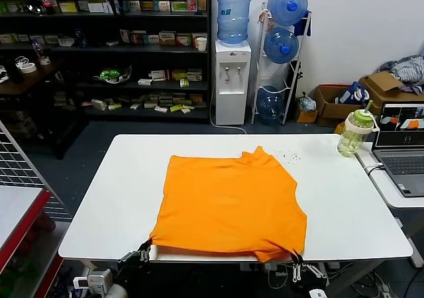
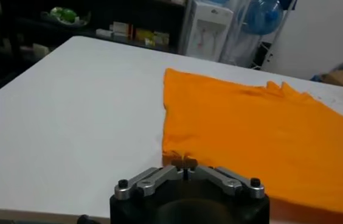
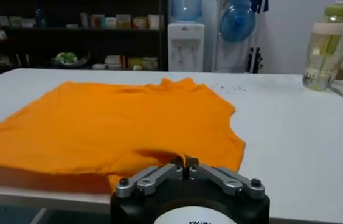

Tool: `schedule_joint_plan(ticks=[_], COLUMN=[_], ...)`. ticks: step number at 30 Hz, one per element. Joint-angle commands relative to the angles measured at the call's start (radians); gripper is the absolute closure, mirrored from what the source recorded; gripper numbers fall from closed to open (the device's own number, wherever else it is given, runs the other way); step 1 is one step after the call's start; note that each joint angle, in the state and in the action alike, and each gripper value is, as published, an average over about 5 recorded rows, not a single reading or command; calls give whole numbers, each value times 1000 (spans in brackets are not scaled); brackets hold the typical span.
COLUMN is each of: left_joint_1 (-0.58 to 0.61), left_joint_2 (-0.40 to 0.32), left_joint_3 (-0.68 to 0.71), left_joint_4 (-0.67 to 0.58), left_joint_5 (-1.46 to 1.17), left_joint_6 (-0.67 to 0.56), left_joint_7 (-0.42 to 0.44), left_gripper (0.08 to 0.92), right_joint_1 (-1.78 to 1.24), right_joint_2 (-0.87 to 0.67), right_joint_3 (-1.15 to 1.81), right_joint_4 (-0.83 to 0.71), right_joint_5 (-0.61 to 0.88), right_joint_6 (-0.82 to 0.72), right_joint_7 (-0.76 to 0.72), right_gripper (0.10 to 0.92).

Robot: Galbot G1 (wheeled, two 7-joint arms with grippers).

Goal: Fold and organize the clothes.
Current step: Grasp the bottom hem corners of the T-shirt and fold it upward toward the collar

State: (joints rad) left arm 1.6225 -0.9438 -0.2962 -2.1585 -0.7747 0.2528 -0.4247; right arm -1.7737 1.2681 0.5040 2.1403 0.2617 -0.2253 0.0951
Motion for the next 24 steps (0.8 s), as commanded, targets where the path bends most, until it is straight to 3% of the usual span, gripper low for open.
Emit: schedule_joint_plan(ticks=[1, 6, 12, 24], left_joint_1=[-214, -418, -581, -678], left_joint_2=[47, 41, 17, -43], left_joint_3=[58, 125, 190, 246], left_joint_4=[91, 236, 360, 501], left_joint_5=[-84, -109, -114, -67], left_joint_6=[11, 14, 29, 33], left_joint_7=[-21, -11, -1, -13], left_gripper=[910, 910, 910, 910], right_joint_1=[173, 386, 561, 736], right_joint_2=[-22, -95, -169, -169], right_joint_3=[3, -32, -98, -222], right_joint_4=[-40, -160, -281, -446], right_joint_5=[42, 118, 208, 245], right_joint_6=[-40, -83, -125, -141], right_joint_7=[32, 66, 90, 92], right_gripper=[897, 897, 897, 897])
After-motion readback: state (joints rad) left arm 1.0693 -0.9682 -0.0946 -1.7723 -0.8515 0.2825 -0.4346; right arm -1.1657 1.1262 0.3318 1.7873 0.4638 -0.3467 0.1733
